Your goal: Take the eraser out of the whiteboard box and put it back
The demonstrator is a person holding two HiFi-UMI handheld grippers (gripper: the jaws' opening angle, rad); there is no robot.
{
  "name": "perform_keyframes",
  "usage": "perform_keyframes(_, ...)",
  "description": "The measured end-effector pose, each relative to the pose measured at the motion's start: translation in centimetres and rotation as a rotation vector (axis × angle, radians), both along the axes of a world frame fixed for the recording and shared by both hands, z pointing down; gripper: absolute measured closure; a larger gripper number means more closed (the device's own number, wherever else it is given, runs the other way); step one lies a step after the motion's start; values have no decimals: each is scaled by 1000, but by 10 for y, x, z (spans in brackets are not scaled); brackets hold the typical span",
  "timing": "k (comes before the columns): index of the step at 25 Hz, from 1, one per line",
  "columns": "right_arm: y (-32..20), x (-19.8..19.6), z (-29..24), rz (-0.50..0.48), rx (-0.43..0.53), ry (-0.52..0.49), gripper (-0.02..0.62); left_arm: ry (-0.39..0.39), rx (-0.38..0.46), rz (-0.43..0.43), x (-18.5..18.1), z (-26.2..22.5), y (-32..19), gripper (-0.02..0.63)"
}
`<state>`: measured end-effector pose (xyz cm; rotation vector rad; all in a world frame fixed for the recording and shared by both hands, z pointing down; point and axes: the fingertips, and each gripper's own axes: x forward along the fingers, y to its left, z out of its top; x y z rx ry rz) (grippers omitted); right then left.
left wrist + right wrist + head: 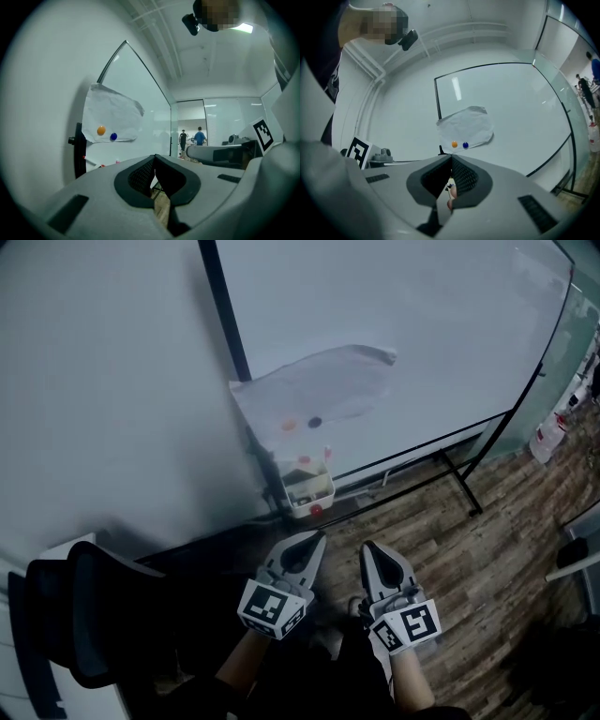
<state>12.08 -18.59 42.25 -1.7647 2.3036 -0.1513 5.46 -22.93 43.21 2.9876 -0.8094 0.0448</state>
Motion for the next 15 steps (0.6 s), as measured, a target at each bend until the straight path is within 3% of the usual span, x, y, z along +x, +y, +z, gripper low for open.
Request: perform_keyframes(15, -91, 41, 14, -230, -20, -43, 592, -41, -36, -238, 33, 18, -78, 601)
